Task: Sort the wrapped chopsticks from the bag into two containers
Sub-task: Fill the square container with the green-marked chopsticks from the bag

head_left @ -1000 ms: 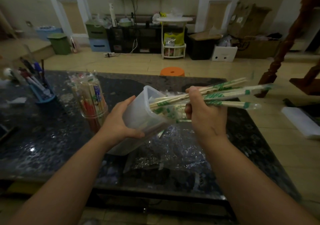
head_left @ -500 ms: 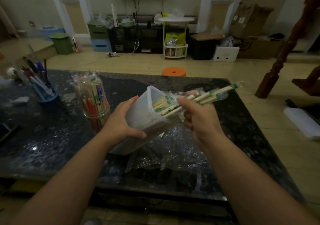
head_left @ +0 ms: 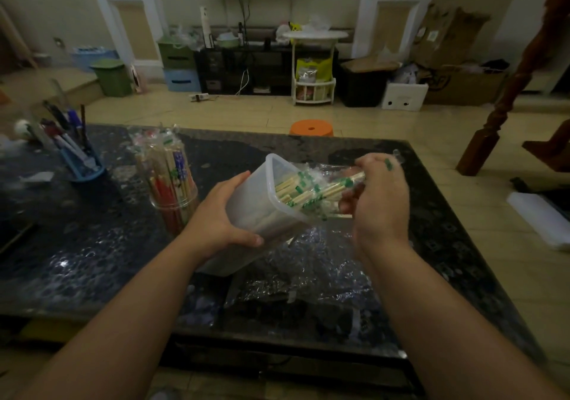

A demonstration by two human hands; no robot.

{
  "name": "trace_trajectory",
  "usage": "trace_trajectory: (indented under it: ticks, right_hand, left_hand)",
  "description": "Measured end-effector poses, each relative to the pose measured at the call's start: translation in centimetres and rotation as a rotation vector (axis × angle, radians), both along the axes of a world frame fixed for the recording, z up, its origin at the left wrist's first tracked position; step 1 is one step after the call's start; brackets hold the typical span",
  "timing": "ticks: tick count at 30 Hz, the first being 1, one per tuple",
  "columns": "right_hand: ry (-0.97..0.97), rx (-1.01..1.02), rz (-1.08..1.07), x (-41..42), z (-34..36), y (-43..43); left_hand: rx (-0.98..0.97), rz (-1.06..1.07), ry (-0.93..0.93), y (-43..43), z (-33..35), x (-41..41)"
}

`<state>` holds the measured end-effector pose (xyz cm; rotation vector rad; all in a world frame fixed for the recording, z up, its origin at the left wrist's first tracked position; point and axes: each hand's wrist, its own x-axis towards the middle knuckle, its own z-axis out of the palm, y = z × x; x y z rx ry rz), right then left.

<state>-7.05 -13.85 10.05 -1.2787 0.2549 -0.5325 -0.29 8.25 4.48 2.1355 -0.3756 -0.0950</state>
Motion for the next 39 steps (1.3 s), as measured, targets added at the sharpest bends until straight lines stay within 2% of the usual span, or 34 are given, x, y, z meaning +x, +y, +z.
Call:
trace_trajectory:
  ticks: [3, 5, 8, 10, 14, 15, 17, 19, 21, 23, 24, 29, 32, 33, 36, 39]
  right_hand:
    - [0.154, -0.414, 0.133, 0.2, -0.9, 0.1]
    - [0.191, -0.497, 0.183, 0.3, -1.7, 0.4]
    - [0.112, -0.472, 0.016, 0.6, -1.9, 0.7]
    - [0.064, -0.536, 0.014, 0.7, -1.9, 0.6]
    - [0.101, -0.899, 0.342, 0.6, -2.6, 1.0]
    - [0.104, -0.922, 0.387, 0.5, -2.8, 1.0]
    - [0.071, -0.812, 0.397, 0.4, -2.8, 0.8]
    - [0.039, -0.605, 0.333, 0.5, -2.5, 0.5]
    - [0.065, -0.570, 0.180, 0.5, -2.3, 0.1]
    - [0.192, -0.715, 0.087, 0.8, -2.5, -0.7]
    - [0.277, -0.770, 0.132, 1.0, -2.7, -1.2]
    - [0.703, -0.890, 0.764, 0.9, -4.5, -2.6]
    - [0.891, -1.034, 0.985, 0.7, -5.9, -2.1]
    - [0.927, -1.140, 1.030, 0.8, -6.3, -1.8]
    - [0.932, -1.529, 1.047, 1.1, -7.9, -1.0]
    - [0.971, -1.649, 0.938, 1.4, -10.5, -1.2]
  left_hand:
    - [0.020, -0.004, -0.008, -0.1, 0.1, 0.0]
    - [0.030, -0.013, -0.003, -0.2, 0.2, -0.1]
    - [0.030, -0.008, -0.001, -0.2, 0.3, -0.1]
    - [0.022, 0.000, -0.001, -0.2, 0.2, 0.0]
    - [0.024, 0.005, -0.022, -0.1, 0.1, 0.1]
    - [0.018, 0.007, -0.025, -0.1, 0.1, 0.1]
    - [0.010, 0.012, -0.027, -0.1, 0.1, 0.1]
    - [0.004, 0.025, -0.026, -0.1, 0.0, 0.1]
    - [-0.017, 0.050, -0.022, 0.1, 0.0, 0.2]
    - [-0.047, 0.075, -0.023, 0.2, -0.1, 0.2]
    - [-0.057, 0.084, -0.026, 0.2, -0.2, 0.2]
    - [-0.066, 0.096, -0.026, 0.2, -0.2, 0.2]
    - [-0.063, 0.096, -0.033, 0.2, -0.3, 0.3]
    - [-0.063, 0.096, -0.030, 0.2, -0.3, 0.3]
    - [-0.079, 0.105, -0.011, 0.3, -0.4, 0.3]
    - [-0.104, 0.109, -0.006, 0.4, -0.4, 0.4]
